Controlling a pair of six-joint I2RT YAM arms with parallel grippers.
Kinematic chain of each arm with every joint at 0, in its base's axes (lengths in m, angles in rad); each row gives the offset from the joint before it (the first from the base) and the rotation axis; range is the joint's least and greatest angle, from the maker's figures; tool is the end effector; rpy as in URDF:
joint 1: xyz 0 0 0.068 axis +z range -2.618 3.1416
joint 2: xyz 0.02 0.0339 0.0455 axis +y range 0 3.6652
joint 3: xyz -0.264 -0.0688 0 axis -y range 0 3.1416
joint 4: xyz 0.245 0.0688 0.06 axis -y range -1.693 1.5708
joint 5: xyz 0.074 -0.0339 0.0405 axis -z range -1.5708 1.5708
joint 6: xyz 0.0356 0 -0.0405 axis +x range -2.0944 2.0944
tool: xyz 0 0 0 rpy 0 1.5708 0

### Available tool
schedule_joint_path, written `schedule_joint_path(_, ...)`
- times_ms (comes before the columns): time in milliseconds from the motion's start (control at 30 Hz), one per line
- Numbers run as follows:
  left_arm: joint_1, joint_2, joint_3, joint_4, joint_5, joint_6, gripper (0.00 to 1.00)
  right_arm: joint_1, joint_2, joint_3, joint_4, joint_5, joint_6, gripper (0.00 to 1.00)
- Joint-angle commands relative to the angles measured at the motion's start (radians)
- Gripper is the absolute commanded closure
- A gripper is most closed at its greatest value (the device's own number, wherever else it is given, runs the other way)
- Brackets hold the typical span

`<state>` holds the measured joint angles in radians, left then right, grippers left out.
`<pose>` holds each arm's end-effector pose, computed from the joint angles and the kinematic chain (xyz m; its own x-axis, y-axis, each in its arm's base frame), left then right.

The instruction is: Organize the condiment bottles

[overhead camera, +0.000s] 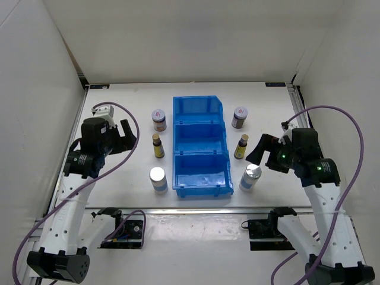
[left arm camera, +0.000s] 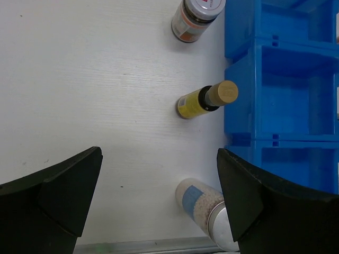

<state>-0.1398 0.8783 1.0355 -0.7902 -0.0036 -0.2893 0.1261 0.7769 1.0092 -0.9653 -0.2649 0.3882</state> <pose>0.1707 -0.0239 0.3495 -0.6004 -0.2036 -0.7734 -0.0363 0.9730 -0.2280 0.1346 0.0265 0.3409 -0.7334 0.2753 -0.6216 -0.0398 0.8954 0.4435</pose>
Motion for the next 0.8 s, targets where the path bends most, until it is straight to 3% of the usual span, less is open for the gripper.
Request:
schedule_joint_path(0, -0.001, -0.006, -0.009, -0.034, -0.004, -0.011, 0.00, 0.004, 0.033, -0.021, 0.020, -0.020, 0.041, 0.00)
schedule_joint_path(467, -0.021, 0.007, -0.049, -0.041, -0.026, -0.039, 0.00, 0.004, 0.068, -0.141, 0.106, -0.108, 0.110, 0.00)
schedule_joint_path(767, -0.095, 0.080, -0.040, -0.095, -0.116, -0.094, 0.00, 0.052, 0.136, -0.141, 0.043, -0.007, 0.129, 0.00)
